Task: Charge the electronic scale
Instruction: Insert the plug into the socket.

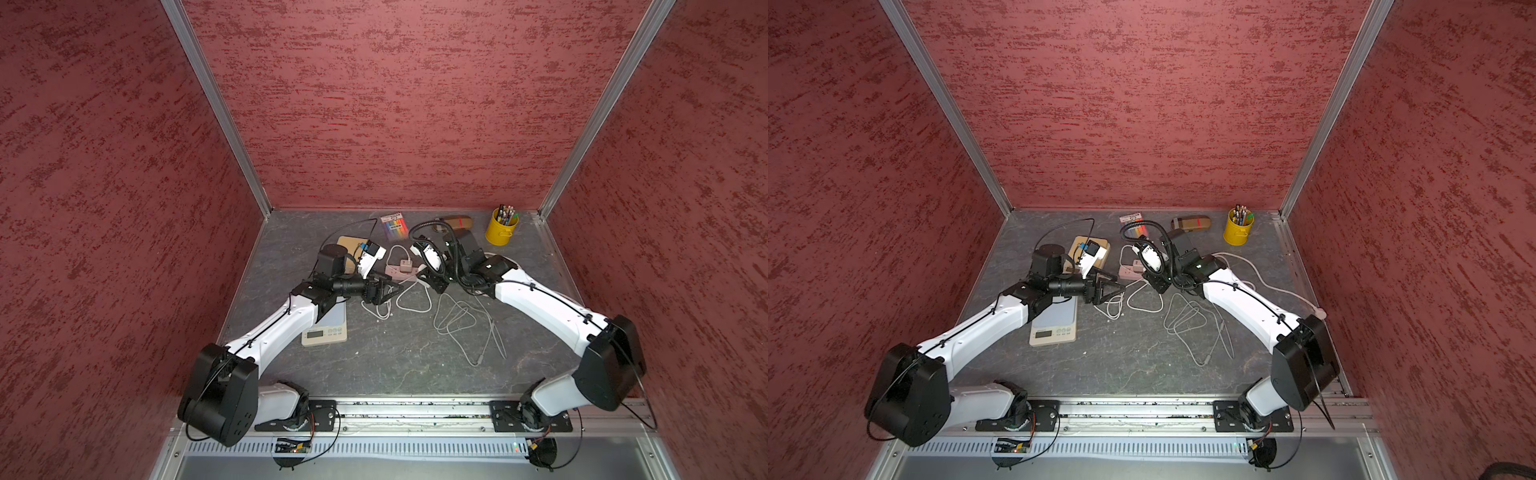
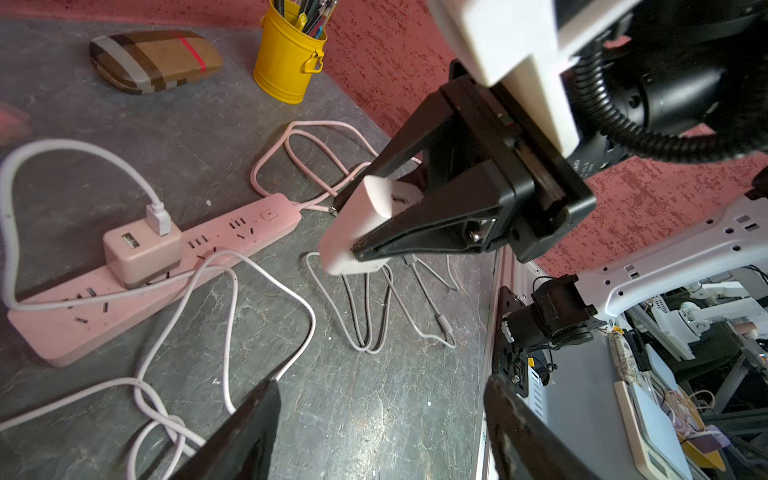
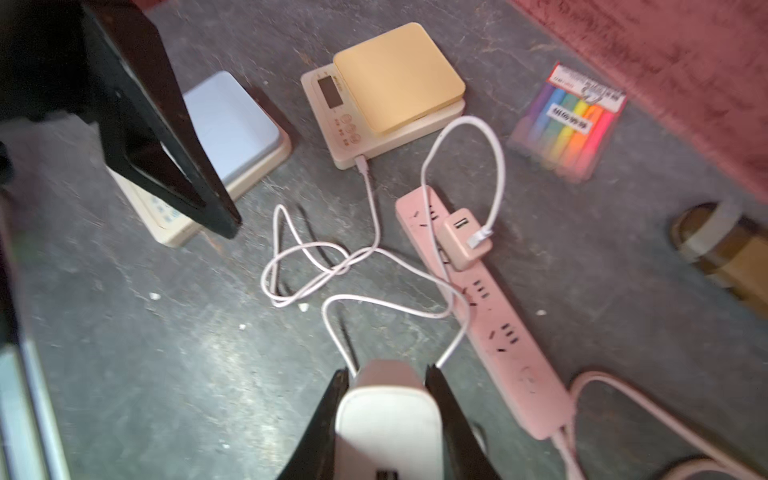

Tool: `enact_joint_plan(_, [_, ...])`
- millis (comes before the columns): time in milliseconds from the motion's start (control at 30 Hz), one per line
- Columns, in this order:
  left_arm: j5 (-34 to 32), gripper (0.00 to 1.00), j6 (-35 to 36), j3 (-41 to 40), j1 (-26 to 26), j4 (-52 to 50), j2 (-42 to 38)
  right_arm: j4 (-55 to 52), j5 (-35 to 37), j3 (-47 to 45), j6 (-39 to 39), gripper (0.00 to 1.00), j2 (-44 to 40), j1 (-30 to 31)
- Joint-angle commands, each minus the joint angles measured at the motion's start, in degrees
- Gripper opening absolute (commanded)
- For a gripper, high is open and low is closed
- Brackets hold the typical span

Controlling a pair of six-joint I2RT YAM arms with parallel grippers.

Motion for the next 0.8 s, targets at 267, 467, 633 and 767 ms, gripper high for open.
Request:
enact_joint_plan(267, [-8.82, 0.76, -7.53, 1.71, 0.58, -1.22, 1.50, 3.32, -10.37, 2.31, -21.43, 0.00, 8.29, -6.88])
enact_joint_plan(467, [-7.89, 0.76, -8.13, 1.70, 0.53, -0.40, 3.56, 6.12, -13.35, 2.39, -25.58, 0.00, 12.19, -9.91])
enact_joint_plan(633, [-8.01, 0.76, -8.31, 1.41, 0.03, 0.96, 5.24, 2.74, -15.22, 5.79, -29.74, 0.00, 16.58, -11.68])
enact_joint_plan(767, [-8.76, 0.75, -8.00, 2.09, -1.68, 1.23, 7.57, 0.88, -17.34, 8.40, -32.48, 0.00, 19.80, -13.17])
